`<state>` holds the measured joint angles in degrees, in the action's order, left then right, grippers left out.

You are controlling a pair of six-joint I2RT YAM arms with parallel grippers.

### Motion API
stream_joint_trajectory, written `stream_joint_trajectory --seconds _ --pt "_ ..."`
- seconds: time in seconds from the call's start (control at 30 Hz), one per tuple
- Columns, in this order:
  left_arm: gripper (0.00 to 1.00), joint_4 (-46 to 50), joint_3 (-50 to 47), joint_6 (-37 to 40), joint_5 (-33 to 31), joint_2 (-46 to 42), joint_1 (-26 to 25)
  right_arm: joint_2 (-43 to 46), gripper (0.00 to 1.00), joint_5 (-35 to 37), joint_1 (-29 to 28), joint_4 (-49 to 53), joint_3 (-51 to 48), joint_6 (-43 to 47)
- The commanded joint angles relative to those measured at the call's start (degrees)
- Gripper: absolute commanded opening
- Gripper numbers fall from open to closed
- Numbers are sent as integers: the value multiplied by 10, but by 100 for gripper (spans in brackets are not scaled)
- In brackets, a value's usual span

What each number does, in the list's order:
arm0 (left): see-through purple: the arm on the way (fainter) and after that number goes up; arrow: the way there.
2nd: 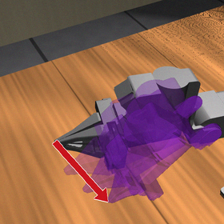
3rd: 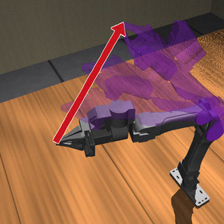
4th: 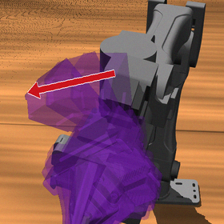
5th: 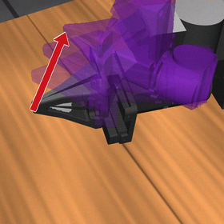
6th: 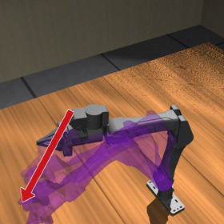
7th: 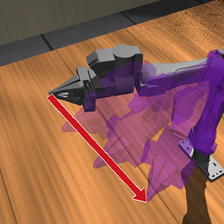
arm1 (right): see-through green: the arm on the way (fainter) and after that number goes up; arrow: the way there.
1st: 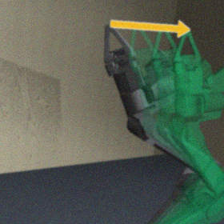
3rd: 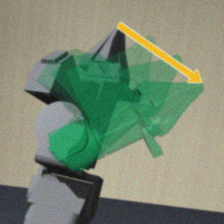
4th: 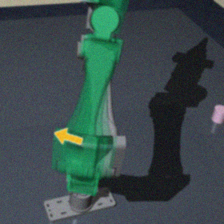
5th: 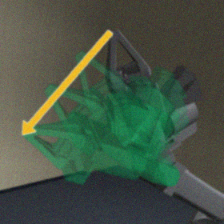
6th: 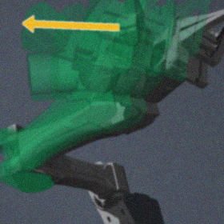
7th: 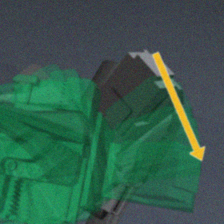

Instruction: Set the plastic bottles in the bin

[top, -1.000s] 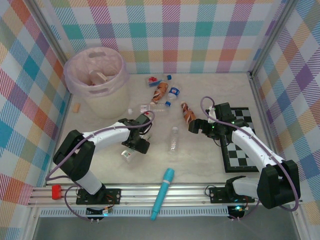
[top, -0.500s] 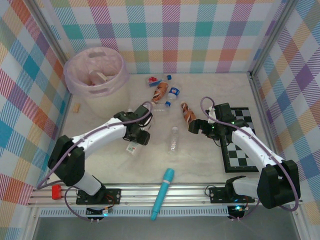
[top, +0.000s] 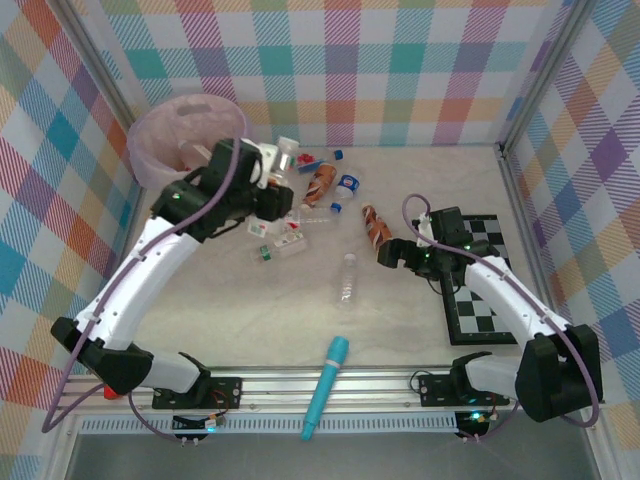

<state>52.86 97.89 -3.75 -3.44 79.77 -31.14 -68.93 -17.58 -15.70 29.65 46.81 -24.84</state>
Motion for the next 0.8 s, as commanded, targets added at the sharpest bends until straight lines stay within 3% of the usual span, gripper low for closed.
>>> stream_joint_trajectory --seconds 0.0,0.1,0.33,0.53,0.77 --pt "47 -9 47 23 23 2 62 17 98 -4 3 3 -9 -1" --pt "43 -47 64 3 64 15 134 20 98 -7 4 5 -10 -3" --pt "37 -156 101 -55 136 52 245 34 98 -6 3 14 -8 -5" --pt "35 -169 180 -62 127 123 288 41 98 -7 3 24 -6 -3" --pt "34 -80 317 -25 77 260 299 46 98 -4 3 30 -7 2"
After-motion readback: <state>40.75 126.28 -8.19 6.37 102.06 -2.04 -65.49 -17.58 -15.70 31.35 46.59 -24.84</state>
